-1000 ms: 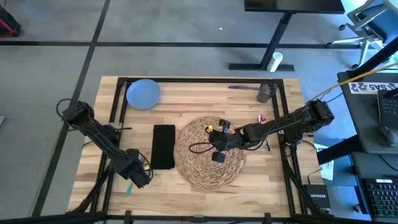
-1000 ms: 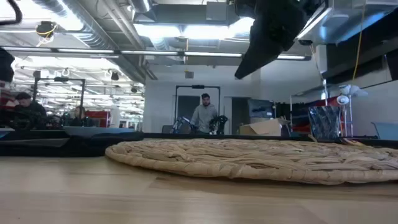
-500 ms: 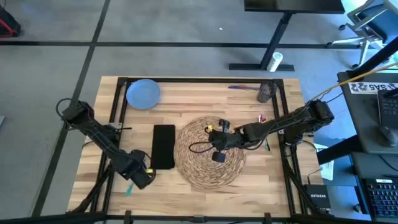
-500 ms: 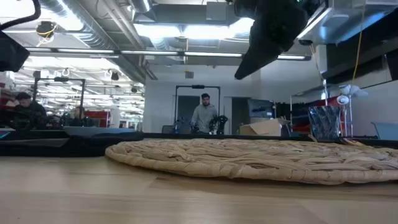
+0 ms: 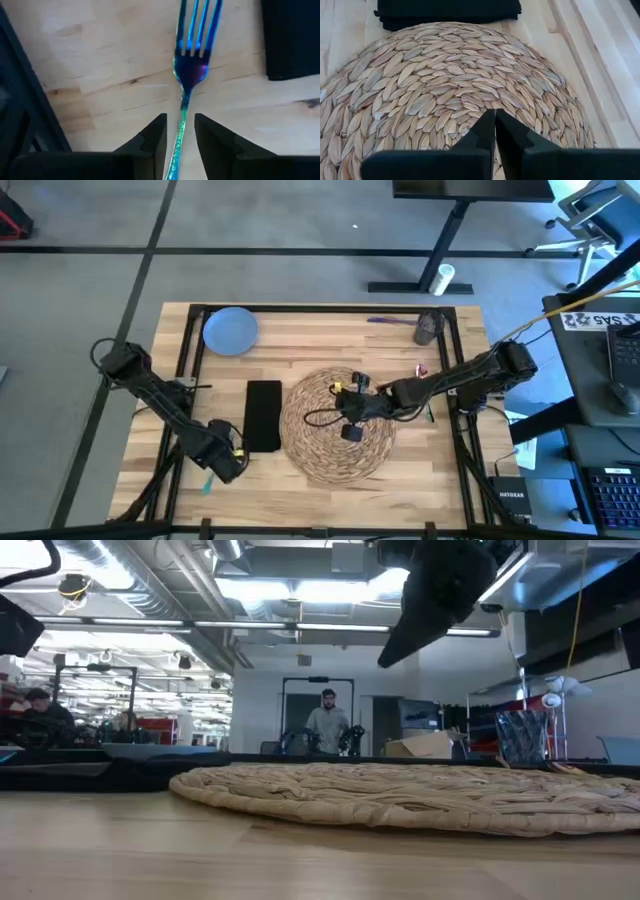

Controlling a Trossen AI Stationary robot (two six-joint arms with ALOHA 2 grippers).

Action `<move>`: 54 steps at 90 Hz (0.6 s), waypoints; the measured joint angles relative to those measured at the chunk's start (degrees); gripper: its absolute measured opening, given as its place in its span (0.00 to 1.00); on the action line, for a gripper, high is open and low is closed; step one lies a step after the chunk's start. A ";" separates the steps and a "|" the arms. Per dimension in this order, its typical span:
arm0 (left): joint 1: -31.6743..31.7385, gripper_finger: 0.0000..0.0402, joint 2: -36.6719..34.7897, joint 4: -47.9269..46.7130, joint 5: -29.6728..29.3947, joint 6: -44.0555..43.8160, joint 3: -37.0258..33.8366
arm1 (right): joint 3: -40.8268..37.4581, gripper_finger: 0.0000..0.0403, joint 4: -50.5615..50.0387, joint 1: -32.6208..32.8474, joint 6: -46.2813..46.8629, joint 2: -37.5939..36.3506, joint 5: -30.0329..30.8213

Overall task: Set table place
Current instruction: Put the blue fork on top of the black table napkin

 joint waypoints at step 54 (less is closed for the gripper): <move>0.04 0.19 4.91 4.52 2.30 1.00 0.11 | 0.00 0.00 -1.16 0.00 0.02 0.00 0.11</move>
